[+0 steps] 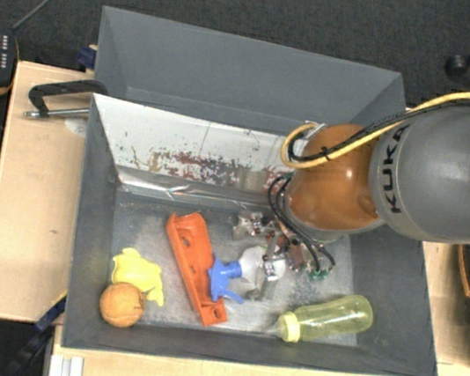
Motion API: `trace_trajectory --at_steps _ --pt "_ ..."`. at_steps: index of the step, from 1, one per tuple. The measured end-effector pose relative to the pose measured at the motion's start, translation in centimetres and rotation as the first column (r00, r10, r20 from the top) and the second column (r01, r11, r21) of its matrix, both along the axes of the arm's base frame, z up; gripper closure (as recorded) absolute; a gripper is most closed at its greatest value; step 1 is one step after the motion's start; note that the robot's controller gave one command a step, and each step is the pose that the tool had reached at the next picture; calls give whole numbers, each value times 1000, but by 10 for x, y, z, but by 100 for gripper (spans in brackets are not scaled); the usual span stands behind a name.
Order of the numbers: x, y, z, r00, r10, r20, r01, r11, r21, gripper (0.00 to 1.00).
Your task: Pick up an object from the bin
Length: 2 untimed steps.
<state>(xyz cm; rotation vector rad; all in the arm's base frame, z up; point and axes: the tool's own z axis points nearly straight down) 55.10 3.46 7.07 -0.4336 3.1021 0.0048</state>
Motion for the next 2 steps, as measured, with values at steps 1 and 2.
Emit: trace_trajectory --at_steps 1,2 --pt "-5 -1 -1 1000 9 -8 -9 1000 0 0" --pt "1 1 1 1000 -1 5 1 1000 2 100"
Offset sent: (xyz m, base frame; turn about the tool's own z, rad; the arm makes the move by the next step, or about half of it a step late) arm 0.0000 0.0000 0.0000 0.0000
